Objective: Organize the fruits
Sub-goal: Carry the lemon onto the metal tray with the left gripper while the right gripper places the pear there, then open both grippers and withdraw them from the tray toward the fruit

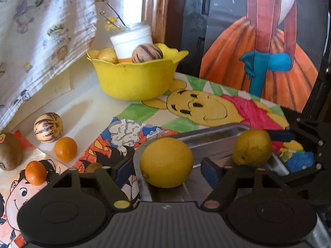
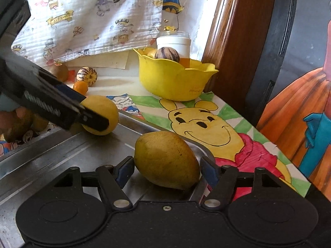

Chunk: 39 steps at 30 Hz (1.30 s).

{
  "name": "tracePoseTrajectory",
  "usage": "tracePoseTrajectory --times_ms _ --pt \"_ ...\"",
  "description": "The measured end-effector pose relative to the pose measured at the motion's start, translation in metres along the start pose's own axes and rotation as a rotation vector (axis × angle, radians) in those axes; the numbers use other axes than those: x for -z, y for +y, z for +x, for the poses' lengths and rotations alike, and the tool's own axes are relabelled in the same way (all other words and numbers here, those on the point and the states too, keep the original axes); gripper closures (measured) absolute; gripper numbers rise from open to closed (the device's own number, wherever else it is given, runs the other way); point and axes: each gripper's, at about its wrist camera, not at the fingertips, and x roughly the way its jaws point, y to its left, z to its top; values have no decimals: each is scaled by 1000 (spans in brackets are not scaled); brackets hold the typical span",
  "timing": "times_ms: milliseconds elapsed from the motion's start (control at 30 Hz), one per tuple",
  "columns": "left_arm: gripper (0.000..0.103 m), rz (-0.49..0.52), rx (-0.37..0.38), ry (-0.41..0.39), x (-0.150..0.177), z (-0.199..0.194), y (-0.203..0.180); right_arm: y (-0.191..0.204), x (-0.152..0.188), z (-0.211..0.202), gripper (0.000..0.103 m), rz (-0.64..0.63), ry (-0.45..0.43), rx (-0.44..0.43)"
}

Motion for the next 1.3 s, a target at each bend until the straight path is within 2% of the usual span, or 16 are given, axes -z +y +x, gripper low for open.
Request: tracePoseTrajectory --times_ms 167,233,300,567,767,1000,1300 --pt "13 -49 -1 -45 -2 -28 4 3 -4 -20 17 50 -39 6" --pt "4 -74 -5 -76 -1 -44 5 5 -6 -32 16 75 -65 14" --pt "1 -93 -21 -120 2 -64 6 9 -9 -49 6 104 -97 16" --pt "0 -95 -72 -236 26 -139 4 40 -14 -119 1 192 -200 22" --pt "0 -97 -79 -245 53 -185 5 68 -9 -160 1 253 -202 31" --pt "0 -105 -103 -258 85 -226 11 105 5 -194 1 261 -168 59" --pt "0 -84 -124 -198 123 -250 15 140 22 -224 1 302 -130 62"
